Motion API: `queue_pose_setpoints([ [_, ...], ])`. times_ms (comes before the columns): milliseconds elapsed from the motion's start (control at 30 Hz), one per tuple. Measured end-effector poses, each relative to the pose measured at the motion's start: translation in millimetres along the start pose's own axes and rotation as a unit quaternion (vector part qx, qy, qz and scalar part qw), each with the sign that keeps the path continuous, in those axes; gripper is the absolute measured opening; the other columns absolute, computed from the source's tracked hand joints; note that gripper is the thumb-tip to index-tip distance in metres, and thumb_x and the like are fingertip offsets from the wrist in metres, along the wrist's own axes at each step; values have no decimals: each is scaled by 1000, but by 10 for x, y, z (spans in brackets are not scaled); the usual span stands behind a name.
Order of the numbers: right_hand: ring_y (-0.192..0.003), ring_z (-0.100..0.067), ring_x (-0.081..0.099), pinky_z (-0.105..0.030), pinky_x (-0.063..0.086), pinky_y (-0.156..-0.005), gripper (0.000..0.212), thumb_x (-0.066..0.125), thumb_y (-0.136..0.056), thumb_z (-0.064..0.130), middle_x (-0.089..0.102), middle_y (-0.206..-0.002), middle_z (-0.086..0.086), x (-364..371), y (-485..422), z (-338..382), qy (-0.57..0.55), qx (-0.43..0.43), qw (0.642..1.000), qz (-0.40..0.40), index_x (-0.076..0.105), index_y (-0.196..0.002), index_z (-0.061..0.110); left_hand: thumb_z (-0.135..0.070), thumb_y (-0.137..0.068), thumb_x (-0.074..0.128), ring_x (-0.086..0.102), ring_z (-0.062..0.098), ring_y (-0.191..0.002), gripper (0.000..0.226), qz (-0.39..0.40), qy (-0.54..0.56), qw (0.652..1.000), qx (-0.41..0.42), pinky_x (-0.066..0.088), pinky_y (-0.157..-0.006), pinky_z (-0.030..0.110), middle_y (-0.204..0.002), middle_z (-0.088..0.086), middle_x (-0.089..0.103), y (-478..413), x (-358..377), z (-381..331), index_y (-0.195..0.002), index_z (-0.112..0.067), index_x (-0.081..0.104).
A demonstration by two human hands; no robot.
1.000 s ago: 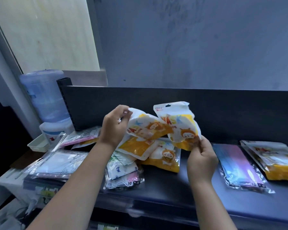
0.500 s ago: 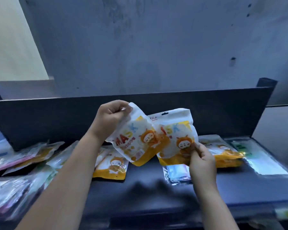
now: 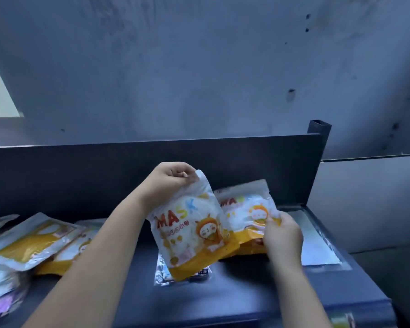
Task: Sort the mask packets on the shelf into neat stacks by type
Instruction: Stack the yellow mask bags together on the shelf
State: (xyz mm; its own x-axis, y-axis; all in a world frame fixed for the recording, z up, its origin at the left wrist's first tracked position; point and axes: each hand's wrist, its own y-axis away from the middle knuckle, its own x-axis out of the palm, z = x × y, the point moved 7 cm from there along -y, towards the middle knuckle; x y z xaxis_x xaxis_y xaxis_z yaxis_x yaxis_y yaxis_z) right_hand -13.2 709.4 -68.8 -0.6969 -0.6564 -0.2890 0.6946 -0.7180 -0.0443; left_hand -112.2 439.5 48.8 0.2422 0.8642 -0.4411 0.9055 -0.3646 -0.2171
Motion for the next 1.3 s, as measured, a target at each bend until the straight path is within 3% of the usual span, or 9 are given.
queue_pose_setpoints([
  [133, -77, -30, 63, -39, 56, -71, 17, 49, -97, 14, 66, -88, -6, 129, -153, -108, 43, 22, 998, 51, 64, -90, 15, -12, -95, 70, 67, 17, -78, 10, -2, 42, 999, -34, 57, -75, 31, -88, 15, 74, -1, 176, 21, -93, -16, 79],
  [300, -112, -40, 61, -36, 43, -78, 39, 54, -99, 20, 65, -123, -17, 52, -195, -21, 129, -2, 990, 61, 55, -135, 7, -9, -95, 70, 67, 18, -76, 8, -10, 79, 995, -62, 57, -72, 32, -83, 8, 72, 11, 322, 58, -96, -9, 78],
  [467, -123, -35, 45, -42, 43, -90, 49, 59, -97, 37, 54, -137, -10, -63, -100, 284, 253, -125, 959, 15, 57, -142, 19, -11, -95, 71, 68, 24, -79, 8, -11, 99, 992, -75, 58, -75, 38, -87, 12, 72, -44, 463, 87, -99, -5, 76],
  [600, -107, -20, 69, -43, 61, -86, 35, 66, -87, 49, 73, -116, 5, 129, -104, 370, 36, -50, 973, 223, 70, -119, 35, -12, -94, 74, 70, 26, -78, 9, -37, 169, 980, -97, 61, -72, 38, -88, 14, 74, -162, 577, 35, -98, -4, 76],
  [700, -85, -24, 77, -36, 62, -64, 10, 68, -91, 22, 80, -93, -1, 146, -95, 438, -71, -23, 951, 301, 76, -98, 25, -11, -93, 75, 74, 26, -83, 10, -98, 180, 973, -104, 63, -81, 43, -99, 17, 78, -273, 604, 16, -101, -6, 78],
  [867, -68, -26, 75, -41, 60, -53, 18, 62, -95, 10, 80, -89, -8, 3, -303, 321, -198, 43, 956, 213, 76, -97, 21, -20, -93, 72, 67, 11, -87, 18, -271, 77, 952, -124, 53, -72, 27, -102, 0, 73, -242, 502, 171, -110, -14, 72],
  [1033, -83, -37, 73, -57, 63, -73, 16, 58, -83, 22, 77, -83, -5, -17, -379, 72, -106, 36, 985, 129, 73, -89, 23, -44, -82, 75, 56, 20, -76, 38, -197, 111, 944, -239, 46, -72, 34, -83, 5, 59, 102, 955, 652, -91, -7, 67],
  [1200, -111, -32, 54, -40, 49, -82, 29, 55, -88, 24, 69, -111, -3, -40, -363, -18, 119, -16, 990, 70, 65, -115, 23, -38, -90, 73, 57, 17, -111, 61, -153, 3, 947, -282, 43, -87, 31, -136, 3, 58, 341, 1347, 737, -142, -14, 52],
  [1300, -126, -37, 44, -40, 40, -96, 49, 57, -92, 25, 56, -140, -12, 54, -415, -49, 177, -33, 979, 100, 58, -140, 15, -42, -94, 67, 52, 16, -114, 64, -141, 11, 947, -288, 39, -88, 28, -137, -3, 55, 434, 1498, 729, -148, -17, 45],
])
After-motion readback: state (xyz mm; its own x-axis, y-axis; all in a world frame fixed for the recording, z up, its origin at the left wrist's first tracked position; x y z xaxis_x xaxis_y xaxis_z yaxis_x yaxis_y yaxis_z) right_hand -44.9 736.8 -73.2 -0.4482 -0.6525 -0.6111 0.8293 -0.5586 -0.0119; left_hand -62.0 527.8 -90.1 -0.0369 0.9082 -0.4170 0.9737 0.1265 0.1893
